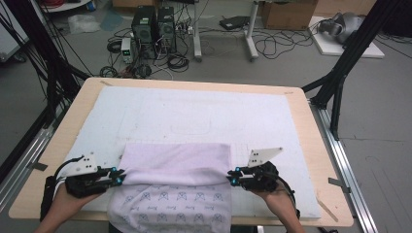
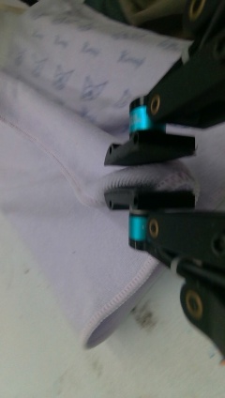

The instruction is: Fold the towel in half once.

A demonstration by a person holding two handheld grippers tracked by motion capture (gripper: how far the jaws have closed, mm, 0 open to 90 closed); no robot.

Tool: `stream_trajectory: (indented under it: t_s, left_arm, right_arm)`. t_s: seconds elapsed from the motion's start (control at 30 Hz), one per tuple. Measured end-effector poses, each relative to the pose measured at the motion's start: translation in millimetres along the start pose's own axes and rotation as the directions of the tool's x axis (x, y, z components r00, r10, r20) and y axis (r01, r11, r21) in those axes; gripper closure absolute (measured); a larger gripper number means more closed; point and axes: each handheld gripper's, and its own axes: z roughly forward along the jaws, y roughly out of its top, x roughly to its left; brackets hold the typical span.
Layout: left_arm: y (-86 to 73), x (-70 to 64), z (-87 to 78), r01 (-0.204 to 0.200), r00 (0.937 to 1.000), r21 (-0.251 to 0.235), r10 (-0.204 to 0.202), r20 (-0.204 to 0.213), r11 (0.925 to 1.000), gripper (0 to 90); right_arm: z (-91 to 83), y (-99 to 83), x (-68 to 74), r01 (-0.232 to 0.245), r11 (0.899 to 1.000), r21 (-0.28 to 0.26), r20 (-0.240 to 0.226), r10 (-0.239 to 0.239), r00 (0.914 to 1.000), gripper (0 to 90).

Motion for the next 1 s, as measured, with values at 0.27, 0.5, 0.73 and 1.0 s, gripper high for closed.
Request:
stream_trajectory:
  t_s: [0.27,0.5,0.73,1.0]
  left_arm:
    - [20.3,34.6,6.4,0.026,0.9922,-0.032,-0.030,-0.121,0.9991,52.8]
    - [31.1,73.8,48.0,0.098,0.9733,0.023,-0.091,-0.211,0.9949,49.0]
    - [23.4,87.2,71.4,0.162,0.9719,0.109,-0.140,-0.189,0.9806,42.4]
    - [25.6,82.2,73.9,0.129,0.9859,0.102,-0.116,-0.120,0.9864,82.1]
  right_arm:
    - [7.5,17.8,-46.3,-0.070,0.997,-0.013,0.094,0.071,0.9930,58.9]
    - [34.5,24.2,-84.2,-0.095,0.995,0.033,0.180,0.087,0.9798,45.0]
    - [47.7,12.2,-102.7,-0.159,0.986,0.053,0.190,0.147,0.9708,38.5]
    - [55.9,13.4,-99.3,-0.132,0.989,0.071,0.131,0.122,0.9839,84.3]
